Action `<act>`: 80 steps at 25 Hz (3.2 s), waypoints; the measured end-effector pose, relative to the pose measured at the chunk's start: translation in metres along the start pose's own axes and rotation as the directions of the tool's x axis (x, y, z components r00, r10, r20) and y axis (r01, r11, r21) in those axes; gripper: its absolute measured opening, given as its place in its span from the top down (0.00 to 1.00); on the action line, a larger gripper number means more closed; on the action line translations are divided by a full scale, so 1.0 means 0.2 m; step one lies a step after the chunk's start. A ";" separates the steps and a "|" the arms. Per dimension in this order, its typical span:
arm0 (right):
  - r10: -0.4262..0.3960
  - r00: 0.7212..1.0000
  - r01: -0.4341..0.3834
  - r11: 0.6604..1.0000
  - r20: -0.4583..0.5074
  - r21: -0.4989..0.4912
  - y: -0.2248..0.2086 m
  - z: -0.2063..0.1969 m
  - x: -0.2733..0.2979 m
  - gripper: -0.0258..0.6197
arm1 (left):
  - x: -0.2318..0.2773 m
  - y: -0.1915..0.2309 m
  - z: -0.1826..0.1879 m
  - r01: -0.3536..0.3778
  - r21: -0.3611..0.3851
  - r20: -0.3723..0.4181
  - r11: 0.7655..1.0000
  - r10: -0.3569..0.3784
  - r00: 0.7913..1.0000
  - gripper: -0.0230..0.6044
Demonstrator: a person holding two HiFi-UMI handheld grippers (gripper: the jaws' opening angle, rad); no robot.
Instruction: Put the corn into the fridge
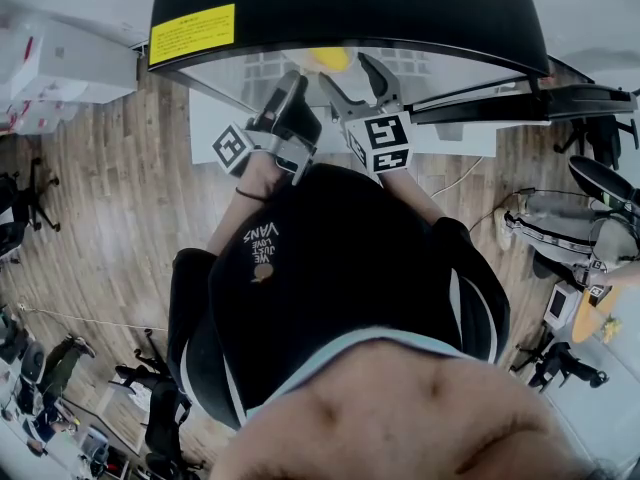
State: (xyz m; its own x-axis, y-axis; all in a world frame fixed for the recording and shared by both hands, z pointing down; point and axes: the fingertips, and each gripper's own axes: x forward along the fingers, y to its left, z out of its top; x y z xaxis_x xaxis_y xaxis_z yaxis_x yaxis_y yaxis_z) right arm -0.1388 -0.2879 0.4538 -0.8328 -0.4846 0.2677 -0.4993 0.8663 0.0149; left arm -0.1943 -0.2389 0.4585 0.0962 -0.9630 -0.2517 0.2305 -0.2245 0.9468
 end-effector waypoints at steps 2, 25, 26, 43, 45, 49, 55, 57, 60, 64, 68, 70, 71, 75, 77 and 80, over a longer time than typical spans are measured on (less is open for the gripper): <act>-0.004 1.000 0.004 1.000 0.001 -0.002 0.00 0.01 0.00 0.49 | 0.00 0.00 0.00 0.000 0.001 -0.001 1.000 0.000 1.000 0.70; 0.003 1.000 -0.002 1.000 -0.018 0.019 0.00 0.00 0.03 0.49 | -0.02 0.00 0.02 -0.023 0.055 0.005 0.998 0.023 1.000 0.71; 0.003 1.000 -0.003 1.000 -0.017 0.020 0.00 0.00 0.03 0.49 | -0.02 0.00 0.02 -0.027 0.075 0.000 0.997 0.027 1.000 0.71; -0.015 1.000 0.014 0.999 0.008 0.047 -0.03 0.01 -0.06 0.49 | 0.00 -0.15 -0.01 -0.002 0.554 -0.089 0.833 0.062 0.994 0.71; -0.017 1.000 0.016 0.999 0.011 0.050 -0.03 0.00 -0.08 0.49 | 0.00 -0.14 -0.02 -0.011 0.606 -0.094 0.796 0.086 0.992 0.72; -0.016 1.000 0.016 0.998 0.012 0.061 -0.03 -0.01 -0.11 0.49 | -0.02 -0.14 -0.03 -0.036 0.719 -0.085 0.694 0.139 0.987 0.72; -0.017 1.000 0.016 0.998 0.011 0.069 -0.03 -0.04 -0.17 0.49 | -0.05 -0.11 -0.06 -0.019 0.813 -0.094 0.582 0.164 0.982 0.72; -0.016 1.000 0.015 0.997 0.012 0.073 -0.04 -0.04 -0.19 0.49 | -0.06 -0.09 -0.08 -0.021 0.823 -0.094 0.567 0.173 0.980 0.72; -0.012 1.000 0.011 0.997 0.013 0.077 -0.04 -0.05 -0.20 0.49 | -0.07 -0.08 -0.10 -0.026 0.840 -0.091 0.542 0.187 0.978 0.72; -0.008 1.000 0.006 0.997 0.017 0.078 -0.04 -0.05 -0.23 0.49 | -0.08 -0.07 -0.13 -0.023 0.872 -0.095 0.490 0.214 0.972 0.72; 0.002 1.000 -0.003 0.997 0.016 0.083 -0.04 -0.07 -0.26 0.49 | -0.10 -0.06 -0.15 -0.027 0.890 -0.084 0.454 0.223 0.971 0.72; 0.006 1.000 -0.008 0.996 0.018 0.084 -0.05 -0.07 -0.27 0.49 | -0.10 -0.06 -0.15 -0.035 0.893 -0.077 0.449 0.229 0.970 0.72; 0.008 1.000 -0.010 0.996 0.019 0.084 -0.05 -0.07 -0.28 0.49 | -0.11 -0.05 -0.16 -0.039 0.894 -0.075 0.447 0.235 0.969 0.72; 0.018 1.000 -0.019 0.997 0.018 0.079 -0.04 -0.08 -0.30 0.49 | -0.12 -0.04 -0.17 -0.052 0.900 -0.064 0.433 0.248 0.967 0.73; 0.024 1.000 -0.025 0.997 0.017 0.075 -0.04 -0.08 -0.31 0.49 | -0.13 -0.03 -0.18 -0.058 0.908 -0.054 0.414 0.255 0.966 0.73; 0.033 0.999 -0.034 0.997 0.016 0.069 -0.04 -0.09 -0.33 0.50 | -0.13 -0.04 -0.20 -0.066 0.919 -0.041 0.389 0.259 0.965 0.74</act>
State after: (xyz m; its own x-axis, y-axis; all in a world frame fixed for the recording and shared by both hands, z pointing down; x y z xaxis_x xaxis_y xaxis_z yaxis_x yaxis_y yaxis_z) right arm -0.0758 -0.2605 0.4530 -0.8524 -0.4576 0.2529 -0.4860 0.8718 -0.0607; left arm -0.1591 -0.2053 0.4503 0.1923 -0.9813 -0.0056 -0.8062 -0.1612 0.5692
